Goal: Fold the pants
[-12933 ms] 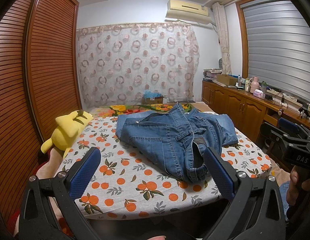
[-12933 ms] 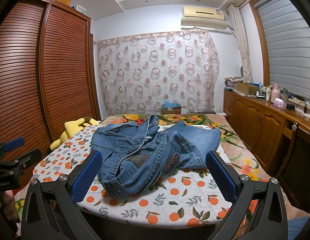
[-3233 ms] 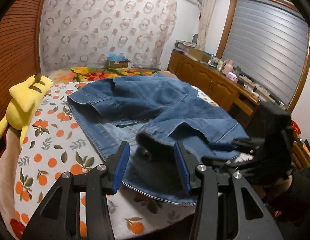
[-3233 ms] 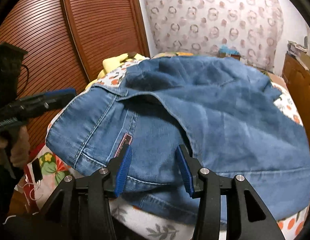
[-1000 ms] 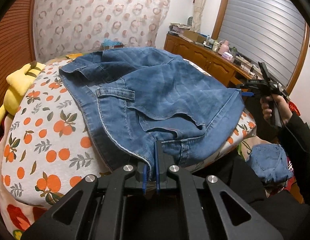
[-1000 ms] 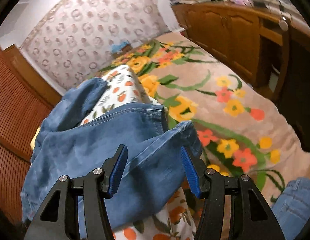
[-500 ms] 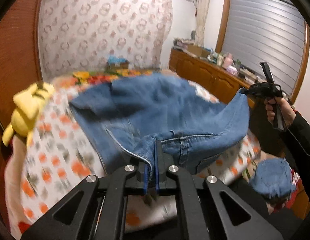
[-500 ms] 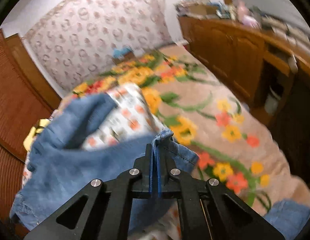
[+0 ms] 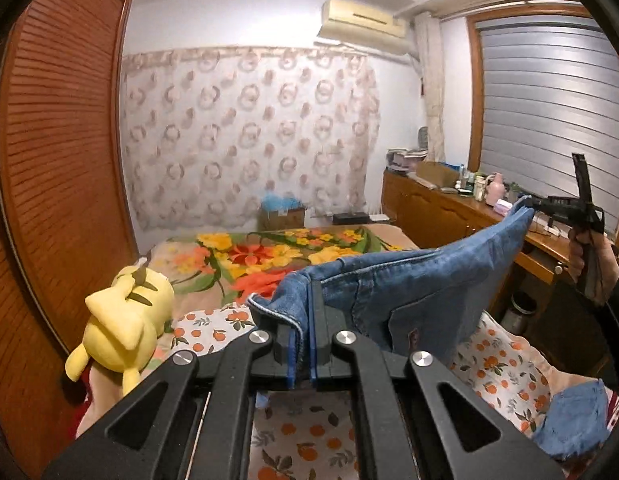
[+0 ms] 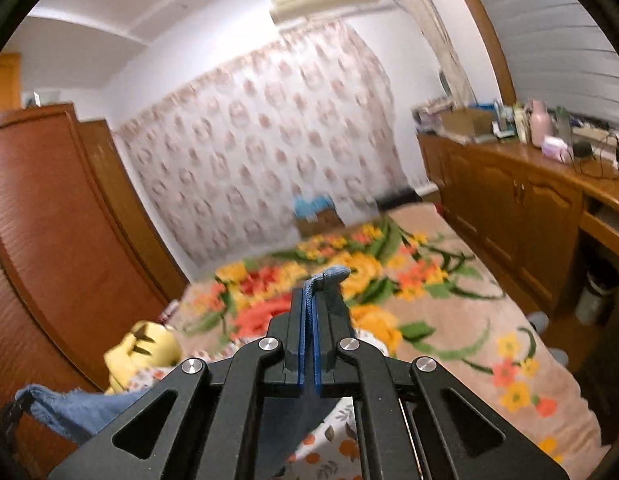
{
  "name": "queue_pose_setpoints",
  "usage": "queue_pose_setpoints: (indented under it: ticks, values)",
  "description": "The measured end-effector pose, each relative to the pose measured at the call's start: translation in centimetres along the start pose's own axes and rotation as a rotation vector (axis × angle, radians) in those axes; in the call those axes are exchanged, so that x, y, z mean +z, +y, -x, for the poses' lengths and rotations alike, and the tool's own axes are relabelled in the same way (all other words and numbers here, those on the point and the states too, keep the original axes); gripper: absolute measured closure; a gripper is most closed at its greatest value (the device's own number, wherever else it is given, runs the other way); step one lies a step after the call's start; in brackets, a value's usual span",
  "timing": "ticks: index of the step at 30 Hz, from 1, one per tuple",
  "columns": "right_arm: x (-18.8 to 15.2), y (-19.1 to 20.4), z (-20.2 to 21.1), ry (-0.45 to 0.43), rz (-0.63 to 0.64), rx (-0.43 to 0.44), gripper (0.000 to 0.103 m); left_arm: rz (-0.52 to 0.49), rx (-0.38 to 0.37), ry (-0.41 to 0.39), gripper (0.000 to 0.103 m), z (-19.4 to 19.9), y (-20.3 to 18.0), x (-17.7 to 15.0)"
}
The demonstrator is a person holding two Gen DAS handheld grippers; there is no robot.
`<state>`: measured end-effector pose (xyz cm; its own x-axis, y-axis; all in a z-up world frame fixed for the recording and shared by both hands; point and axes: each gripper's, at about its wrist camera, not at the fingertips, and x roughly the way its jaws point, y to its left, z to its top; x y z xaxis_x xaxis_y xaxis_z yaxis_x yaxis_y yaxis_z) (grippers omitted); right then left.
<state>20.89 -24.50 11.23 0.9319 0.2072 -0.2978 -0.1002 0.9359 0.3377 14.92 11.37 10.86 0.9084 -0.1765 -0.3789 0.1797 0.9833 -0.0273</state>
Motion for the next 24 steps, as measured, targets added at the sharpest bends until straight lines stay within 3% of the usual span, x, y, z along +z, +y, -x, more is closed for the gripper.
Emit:
queue_pose_setpoints:
  ticks: [4, 10, 14, 19, 24]
  values:
    - [-4.6, -3.4, 2.2, 0.056, 0.004, -0.002, 0.101, -0.05, -0.033, 0.066, 0.098, 1.2, -1.8, -4.7]
    - [-16.4, -11.0, 5.4, 0.237, -0.006, -0.059, 0.101, -0.056, -0.116, 0.253, 0.098, 1.7, -4.7, -15.0]
    - [-22.0, -14.7, 8.0, 0.299, -0.064, -0.062, 0.101, -0.056, -0.13, 0.322, 0.098, 2.7, -6.4, -18.8]
    - [-24.2, -15.8, 10.3, 0.301, -0.12, -0.045, 0.101, -0.056, -0.138, 0.359, 0.098, 4.1, -6.8, -19.9]
    - [-24.1, -16.6, 9.5, 0.321, -0.105, -0.07, 0.101, -0.078, -0.132, 0.399, 0.095, 4.9, -7.7, -21.3]
